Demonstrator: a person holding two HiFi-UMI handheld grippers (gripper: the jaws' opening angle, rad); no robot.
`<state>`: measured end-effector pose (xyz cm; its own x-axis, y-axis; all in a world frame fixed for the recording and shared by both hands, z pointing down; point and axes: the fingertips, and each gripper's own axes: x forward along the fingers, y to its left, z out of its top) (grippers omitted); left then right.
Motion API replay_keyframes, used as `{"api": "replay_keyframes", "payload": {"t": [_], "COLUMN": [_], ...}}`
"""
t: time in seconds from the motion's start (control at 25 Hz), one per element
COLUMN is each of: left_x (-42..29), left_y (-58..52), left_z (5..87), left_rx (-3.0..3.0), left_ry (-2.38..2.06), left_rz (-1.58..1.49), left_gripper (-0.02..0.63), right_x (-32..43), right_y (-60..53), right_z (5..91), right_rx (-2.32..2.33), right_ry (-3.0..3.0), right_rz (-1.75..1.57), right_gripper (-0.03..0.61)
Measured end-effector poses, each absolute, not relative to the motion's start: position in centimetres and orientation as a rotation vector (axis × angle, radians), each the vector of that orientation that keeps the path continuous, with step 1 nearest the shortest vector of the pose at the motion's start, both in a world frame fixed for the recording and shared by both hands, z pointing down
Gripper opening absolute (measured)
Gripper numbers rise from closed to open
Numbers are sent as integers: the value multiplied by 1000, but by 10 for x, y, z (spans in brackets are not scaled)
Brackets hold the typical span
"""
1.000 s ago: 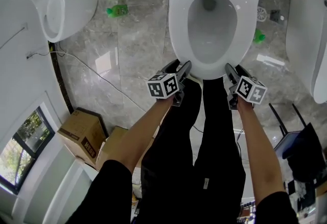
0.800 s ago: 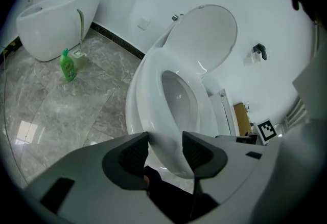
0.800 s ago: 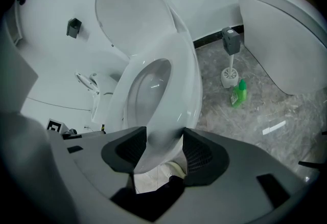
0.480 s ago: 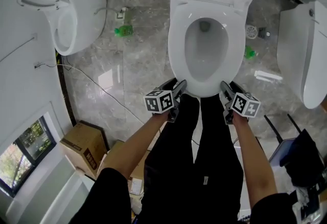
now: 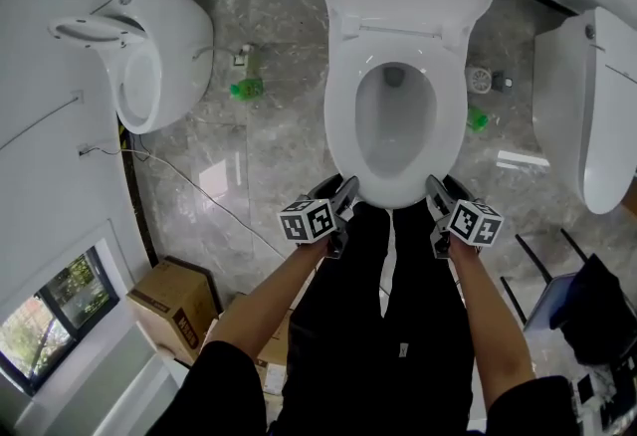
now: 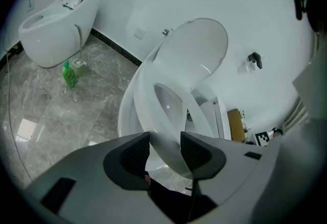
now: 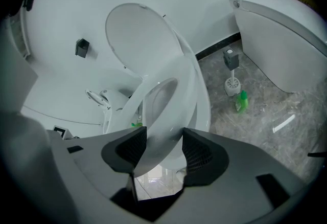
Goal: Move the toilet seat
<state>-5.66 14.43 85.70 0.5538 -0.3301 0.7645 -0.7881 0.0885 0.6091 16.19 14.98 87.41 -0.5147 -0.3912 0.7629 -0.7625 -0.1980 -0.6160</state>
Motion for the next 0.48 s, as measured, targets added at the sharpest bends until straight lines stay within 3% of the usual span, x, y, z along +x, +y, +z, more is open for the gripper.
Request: {"api": "replay_keyframes", "payload": {"t": [0.48], "left_x": [-56], "left_y": [135], "left_z": [843], "left_rx": [1460], "left_ry": [-1061], "left_rz": [427], "left_gripper": [186], "right_x": [163], "right_y": [144], "right_z": [860], "right_rx": [1359], "right_ry": [-1734], "right_rz": [1827], "right_gripper": [225]}}
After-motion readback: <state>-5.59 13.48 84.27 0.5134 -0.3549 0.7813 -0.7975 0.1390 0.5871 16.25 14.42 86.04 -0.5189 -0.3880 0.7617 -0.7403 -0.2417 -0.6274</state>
